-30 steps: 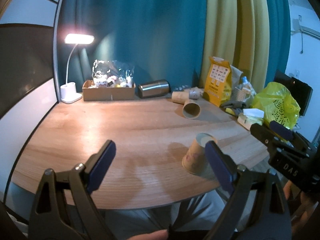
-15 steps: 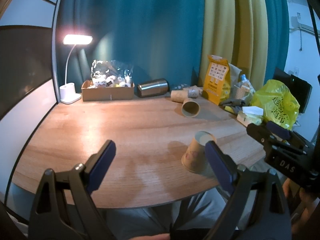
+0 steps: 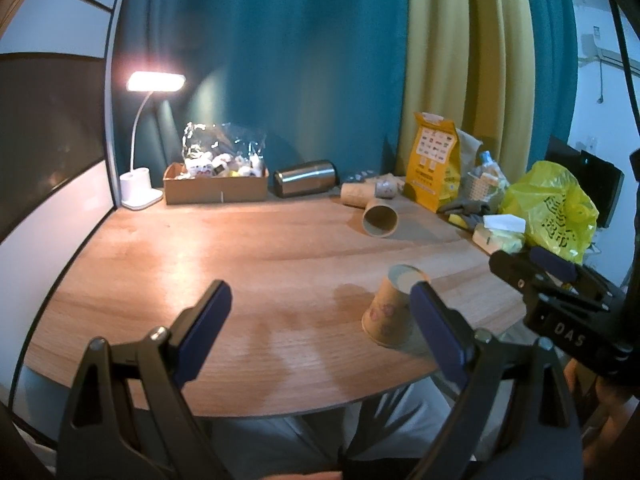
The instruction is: Flip cup upside down
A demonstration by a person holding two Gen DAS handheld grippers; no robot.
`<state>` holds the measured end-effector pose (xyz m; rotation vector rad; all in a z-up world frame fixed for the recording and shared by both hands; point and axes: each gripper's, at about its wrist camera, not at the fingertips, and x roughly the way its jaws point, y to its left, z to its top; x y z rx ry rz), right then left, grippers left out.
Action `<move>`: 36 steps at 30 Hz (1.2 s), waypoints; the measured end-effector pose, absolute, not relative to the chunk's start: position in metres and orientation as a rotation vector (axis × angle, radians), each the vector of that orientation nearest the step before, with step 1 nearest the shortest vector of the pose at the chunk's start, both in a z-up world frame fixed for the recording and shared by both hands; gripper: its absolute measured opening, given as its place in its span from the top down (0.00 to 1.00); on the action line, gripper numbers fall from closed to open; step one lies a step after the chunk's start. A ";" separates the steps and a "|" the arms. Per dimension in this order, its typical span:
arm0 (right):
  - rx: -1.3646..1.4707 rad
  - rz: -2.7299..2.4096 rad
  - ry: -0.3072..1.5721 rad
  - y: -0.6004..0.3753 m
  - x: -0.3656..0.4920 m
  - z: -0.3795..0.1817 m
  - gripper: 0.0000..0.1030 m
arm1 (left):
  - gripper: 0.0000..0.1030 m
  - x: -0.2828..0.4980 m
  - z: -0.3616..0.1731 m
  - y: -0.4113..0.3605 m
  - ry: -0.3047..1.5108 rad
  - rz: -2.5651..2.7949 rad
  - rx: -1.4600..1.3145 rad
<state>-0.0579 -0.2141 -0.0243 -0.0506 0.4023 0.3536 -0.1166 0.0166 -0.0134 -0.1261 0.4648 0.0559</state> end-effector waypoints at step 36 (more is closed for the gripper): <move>-0.053 0.351 0.404 -0.215 -0.056 -0.024 0.26 | 0.11 -0.111 -0.017 0.017 0.486 0.019 -0.178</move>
